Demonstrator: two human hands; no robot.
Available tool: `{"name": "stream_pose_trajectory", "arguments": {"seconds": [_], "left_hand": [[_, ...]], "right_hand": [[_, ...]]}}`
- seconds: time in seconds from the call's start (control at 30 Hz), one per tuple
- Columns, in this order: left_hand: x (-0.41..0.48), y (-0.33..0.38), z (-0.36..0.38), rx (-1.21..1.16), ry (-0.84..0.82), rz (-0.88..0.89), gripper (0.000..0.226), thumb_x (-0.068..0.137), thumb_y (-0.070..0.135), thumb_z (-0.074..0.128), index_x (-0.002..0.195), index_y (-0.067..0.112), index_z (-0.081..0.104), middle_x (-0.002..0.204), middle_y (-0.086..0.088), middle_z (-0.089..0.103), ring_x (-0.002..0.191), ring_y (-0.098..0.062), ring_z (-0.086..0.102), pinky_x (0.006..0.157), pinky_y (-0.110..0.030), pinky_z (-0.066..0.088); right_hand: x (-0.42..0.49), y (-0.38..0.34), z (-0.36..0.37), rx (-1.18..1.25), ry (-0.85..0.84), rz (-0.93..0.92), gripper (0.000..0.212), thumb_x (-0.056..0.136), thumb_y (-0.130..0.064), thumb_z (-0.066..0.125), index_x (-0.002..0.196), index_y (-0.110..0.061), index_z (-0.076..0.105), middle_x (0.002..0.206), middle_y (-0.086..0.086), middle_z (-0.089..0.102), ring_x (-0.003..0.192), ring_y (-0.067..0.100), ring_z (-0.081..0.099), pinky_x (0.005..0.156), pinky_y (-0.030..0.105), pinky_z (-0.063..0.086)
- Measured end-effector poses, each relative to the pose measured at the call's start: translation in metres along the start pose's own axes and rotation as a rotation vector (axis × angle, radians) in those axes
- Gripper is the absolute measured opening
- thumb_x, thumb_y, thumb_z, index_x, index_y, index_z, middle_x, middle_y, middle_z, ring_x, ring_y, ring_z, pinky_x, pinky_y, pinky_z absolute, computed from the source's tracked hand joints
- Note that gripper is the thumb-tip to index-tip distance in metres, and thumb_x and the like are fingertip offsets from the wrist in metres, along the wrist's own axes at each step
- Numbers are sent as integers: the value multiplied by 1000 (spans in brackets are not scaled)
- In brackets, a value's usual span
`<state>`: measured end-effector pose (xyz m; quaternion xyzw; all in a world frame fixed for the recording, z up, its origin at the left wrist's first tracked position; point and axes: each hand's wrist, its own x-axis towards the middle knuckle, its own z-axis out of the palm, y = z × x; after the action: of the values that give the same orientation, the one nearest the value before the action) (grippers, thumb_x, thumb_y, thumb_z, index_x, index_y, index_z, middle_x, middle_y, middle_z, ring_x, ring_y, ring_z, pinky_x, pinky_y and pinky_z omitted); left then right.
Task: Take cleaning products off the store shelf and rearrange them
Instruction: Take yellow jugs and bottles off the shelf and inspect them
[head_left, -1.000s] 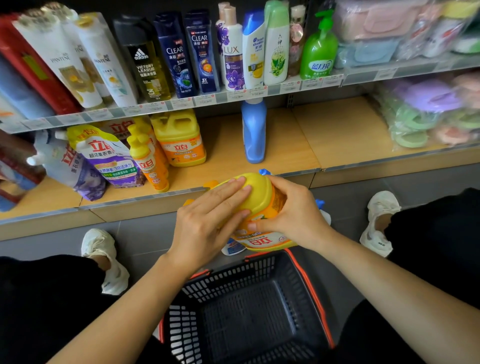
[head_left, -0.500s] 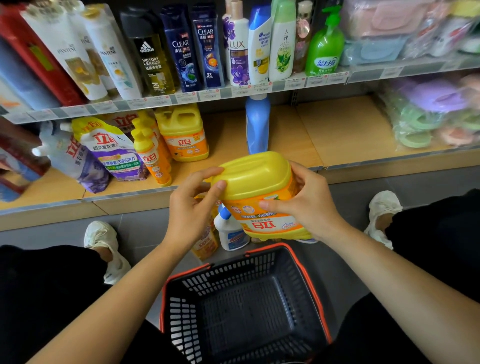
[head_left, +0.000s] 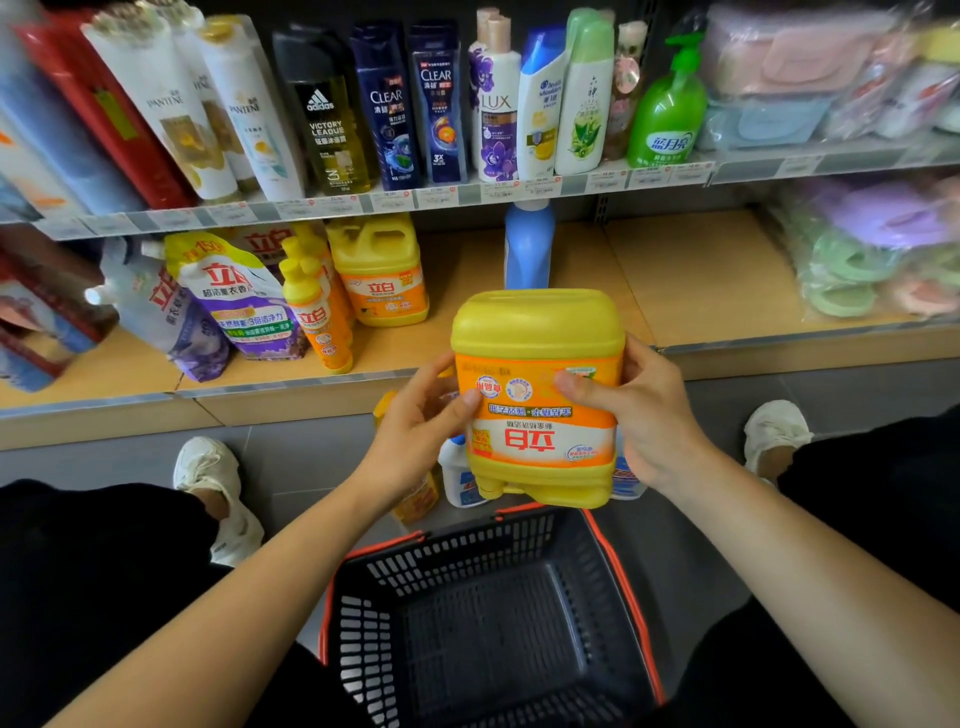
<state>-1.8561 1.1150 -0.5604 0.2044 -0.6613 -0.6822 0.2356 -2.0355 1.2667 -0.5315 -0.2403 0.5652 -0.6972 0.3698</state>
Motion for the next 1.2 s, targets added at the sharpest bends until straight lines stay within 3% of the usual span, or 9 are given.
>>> {"name": "stream_pose_trajectory", "arguments": {"seconds": [0.1, 0.27, 0.5, 0.57, 0.7, 0.77, 0.9, 1.07, 1.2], "left_hand": [[1, -3, 2, -52, -42, -57, 62, 92, 22, 63, 150, 17, 41, 128, -9, 69, 119, -26, 67, 90, -35, 58], [-1, -9, 4, -8, -158, -242, 53, 89, 36, 67, 137, 17, 55, 130, 0, 69, 118, -19, 67, 90, -29, 57], [-4, -17, -3, 100, -178, -414, 47, 83, 49, 76, 123, 27, 64, 116, 9, 75, 106, -9, 71, 80, -23, 57], [-7, -25, 0, 115, -185, -462, 46, 78, 46, 78, 117, 23, 68, 112, 5, 76, 104, -11, 72, 78, -21, 57], [-17, -40, 17, -11, -183, -597, 56, 77, 50, 73, 121, 16, 67, 118, -7, 74, 109, -19, 71, 88, -33, 58], [-18, -44, 26, -133, -168, -569, 50, 86, 46, 67, 123, 13, 67, 121, -7, 73, 114, -19, 69, 88, -33, 58], [-14, -42, 35, -298, 37, -421, 37, 91, 38, 60, 112, 9, 71, 114, -10, 75, 106, -19, 71, 80, -26, 58], [2, -27, 19, -434, 218, -324, 26, 94, 37, 56, 97, 16, 70, 93, -1, 76, 90, -12, 72, 77, -28, 59], [7, -9, 2, -398, 223, -254, 30, 107, 27, 43, 90, 10, 61, 80, -4, 68, 76, -14, 66, 73, -28, 59]], "right_hand": [[1, -1, -1, 20, 5, 12, 70, 57, -21, 89, 122, -12, 64, 111, 10, 75, 97, 32, 74, 71, 44, 62], [2, 1, -2, 112, 40, 48, 58, 64, -16, 85, 119, -11, 66, 111, 12, 75, 98, 33, 74, 70, 42, 61], [11, -6, -5, 153, 146, 37, 57, 64, -21, 84, 117, -10, 66, 114, 14, 74, 104, 34, 72, 89, 56, 57], [13, -7, -7, 174, 170, 33, 58, 66, -22, 83, 120, -10, 65, 114, 12, 74, 103, 32, 73, 87, 53, 59], [17, -5, -11, 263, 201, 26, 58, 72, -24, 82, 125, -10, 63, 118, 11, 73, 106, 31, 72, 88, 52, 59], [19, -4, -11, 291, 206, 13, 63, 73, -25, 82, 130, -10, 59, 121, 11, 72, 109, 31, 71, 90, 55, 57], [22, -4, -12, 330, 220, -58, 81, 71, -21, 86, 140, -16, 44, 128, 9, 68, 114, 30, 68, 88, 56, 58], [23, -2, -19, 224, 162, -46, 79, 72, -14, 86, 139, -18, 44, 128, 8, 67, 115, 30, 67, 85, 50, 59], [23, 6, -25, 138, 150, 63, 66, 69, -18, 84, 129, -20, 57, 119, 2, 73, 111, 24, 70, 90, 46, 58]]}}
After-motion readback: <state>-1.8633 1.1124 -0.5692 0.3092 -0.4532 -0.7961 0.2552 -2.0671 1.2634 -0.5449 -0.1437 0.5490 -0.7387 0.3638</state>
